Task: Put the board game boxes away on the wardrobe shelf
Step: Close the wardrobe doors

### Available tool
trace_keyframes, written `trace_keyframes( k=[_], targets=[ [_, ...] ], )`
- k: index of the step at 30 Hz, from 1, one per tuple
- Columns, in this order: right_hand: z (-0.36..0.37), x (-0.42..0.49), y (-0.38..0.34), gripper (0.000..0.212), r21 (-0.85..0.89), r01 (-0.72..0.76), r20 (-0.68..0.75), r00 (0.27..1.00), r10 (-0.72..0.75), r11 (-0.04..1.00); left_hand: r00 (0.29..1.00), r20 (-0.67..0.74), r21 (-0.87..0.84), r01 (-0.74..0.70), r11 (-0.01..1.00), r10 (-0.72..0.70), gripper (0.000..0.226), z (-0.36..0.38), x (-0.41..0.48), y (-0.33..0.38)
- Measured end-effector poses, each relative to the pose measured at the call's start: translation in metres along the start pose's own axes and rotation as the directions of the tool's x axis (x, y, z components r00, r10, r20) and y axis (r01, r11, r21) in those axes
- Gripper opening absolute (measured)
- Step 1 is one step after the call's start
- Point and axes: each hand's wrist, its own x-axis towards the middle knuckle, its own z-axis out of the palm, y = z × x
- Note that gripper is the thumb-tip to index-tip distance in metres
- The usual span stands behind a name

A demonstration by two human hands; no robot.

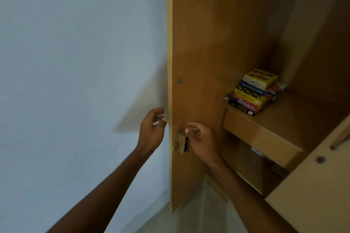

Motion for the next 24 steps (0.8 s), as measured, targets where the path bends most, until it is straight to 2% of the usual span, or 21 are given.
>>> trace_keyframes(
  k=[3, 7, 10, 13, 17, 20, 22, 24],
  targets=[
    [-0.004, 0.007, -0.005, 0.027, 0.007, 0.001, -0.001, 1.0, -0.001, 1.0, 0.998, 0.069, -0.092, -0.004, 0.996, 0.01, 0.031, 0.011, 0.027, 0.016],
    [-0.021, 0.005, -0.001, 0.028, -0.015, -0.003, -0.029, 1.0, 0.002, 1.0, 0.989, 0.106, -0.213, 0.126, 0.969, -0.105, 0.033, 0.017, 0.04, 0.026],
    [-0.034, -0.004, 0.003, 0.029, -0.009, -0.023, -0.062, 0.998, 0.023, 1.0, 0.982, 0.145, -0.233, 0.15, 0.961, -0.119, 0.029, 0.018, 0.039, 0.028],
    [-0.046, -0.017, 0.007, 0.031, 0.018, -0.069, -0.082, 0.994, 0.071, 0.997, 0.984, 0.162, -0.21, 0.106, 0.972, -0.073, 0.023, 0.028, 0.028, 0.031],
    [-0.066, -0.038, 0.012, 0.041, 0.038, -0.125, -0.147, 0.981, 0.13, 0.991, 0.968, 0.246, -0.29, 0.033, 0.957, 0.041, 0.012, 0.052, 0.01, 0.037],
    [-0.089, -0.056, 0.016, 0.056, 0.011, -0.153, -0.226, 0.962, 0.152, 0.988, 0.924, 0.356, -0.344, -0.007, 0.939, 0.137, 0.007, 0.081, -0.002, 0.044],
    [-0.107, -0.066, 0.023, 0.065, 0.002, -0.152, -0.327, 0.934, 0.144, 0.988, 0.886, 0.424, -0.36, -0.025, 0.933, 0.187, 0.007, 0.108, -0.01, 0.052],
    [-0.126, -0.07, 0.032, 0.062, -0.03, -0.157, -0.42, 0.898, 0.13, 0.987, 0.852, 0.473, -0.378, -0.037, 0.925, 0.227, 0.01, 0.135, -0.017, 0.063]
  ],
)
